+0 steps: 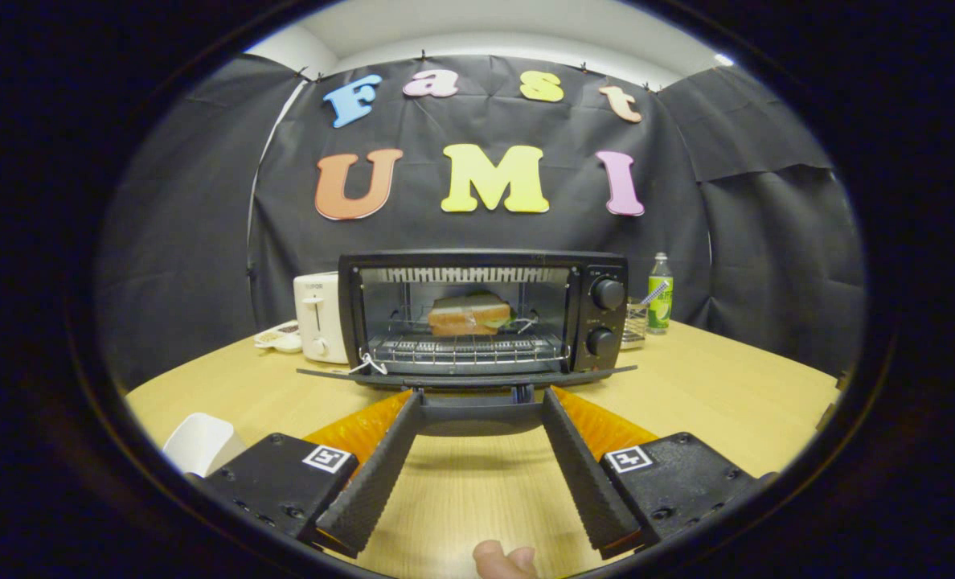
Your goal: Open the toaster oven, put the food inside, and close the toaster oven door.
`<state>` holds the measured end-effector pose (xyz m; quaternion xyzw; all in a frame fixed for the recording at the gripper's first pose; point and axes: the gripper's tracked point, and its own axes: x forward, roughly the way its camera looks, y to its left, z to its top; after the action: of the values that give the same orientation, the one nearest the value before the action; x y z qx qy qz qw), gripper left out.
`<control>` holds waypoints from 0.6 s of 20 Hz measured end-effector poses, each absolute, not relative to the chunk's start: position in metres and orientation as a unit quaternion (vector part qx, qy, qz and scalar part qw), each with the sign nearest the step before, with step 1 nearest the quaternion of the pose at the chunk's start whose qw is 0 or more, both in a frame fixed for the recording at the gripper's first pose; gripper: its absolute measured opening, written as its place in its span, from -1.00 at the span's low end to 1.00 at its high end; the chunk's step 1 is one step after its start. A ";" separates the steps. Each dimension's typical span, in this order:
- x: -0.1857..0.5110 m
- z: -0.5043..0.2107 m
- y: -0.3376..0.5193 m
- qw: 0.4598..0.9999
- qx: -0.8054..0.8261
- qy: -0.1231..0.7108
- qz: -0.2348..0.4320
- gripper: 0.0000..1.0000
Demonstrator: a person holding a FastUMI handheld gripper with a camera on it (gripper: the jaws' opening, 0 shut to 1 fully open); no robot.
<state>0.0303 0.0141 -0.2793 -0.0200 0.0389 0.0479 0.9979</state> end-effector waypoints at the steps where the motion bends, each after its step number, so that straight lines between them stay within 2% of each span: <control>1: 0.030 -0.276 0.015 0.998 -0.019 0.027 0.050 0.99; 12: 0.039 -0.256 0.021 0.997 -0.036 -0.016 0.069 0.99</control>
<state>0.0395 0.0209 -0.2564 -0.0357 -0.0165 0.0689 0.9968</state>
